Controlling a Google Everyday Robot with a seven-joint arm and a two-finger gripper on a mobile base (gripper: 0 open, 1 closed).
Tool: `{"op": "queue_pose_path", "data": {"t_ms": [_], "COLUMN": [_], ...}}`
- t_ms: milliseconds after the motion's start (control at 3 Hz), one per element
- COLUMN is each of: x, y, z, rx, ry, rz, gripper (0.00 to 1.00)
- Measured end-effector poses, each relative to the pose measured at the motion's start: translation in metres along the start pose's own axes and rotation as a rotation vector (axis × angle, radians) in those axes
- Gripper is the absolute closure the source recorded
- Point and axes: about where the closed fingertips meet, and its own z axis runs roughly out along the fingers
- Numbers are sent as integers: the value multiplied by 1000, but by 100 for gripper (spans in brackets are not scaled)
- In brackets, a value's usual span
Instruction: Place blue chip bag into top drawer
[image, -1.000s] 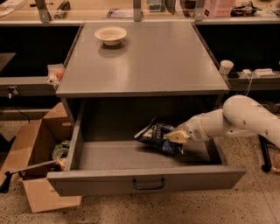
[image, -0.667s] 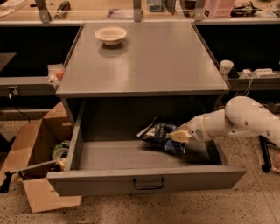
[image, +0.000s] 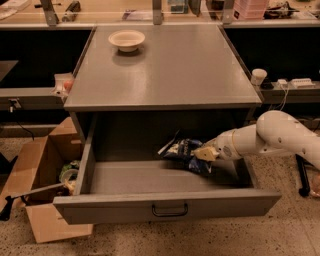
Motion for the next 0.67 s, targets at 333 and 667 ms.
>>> {"op": "queue_pose_path", "data": {"t_ms": [333,667], "x": [-19,-36], "y": [5,13], "z": [-5,-15], "rx": [-5,-16], "ry": [-36,-87], "rz": [-34,-78], "gripper": [37,6]}}
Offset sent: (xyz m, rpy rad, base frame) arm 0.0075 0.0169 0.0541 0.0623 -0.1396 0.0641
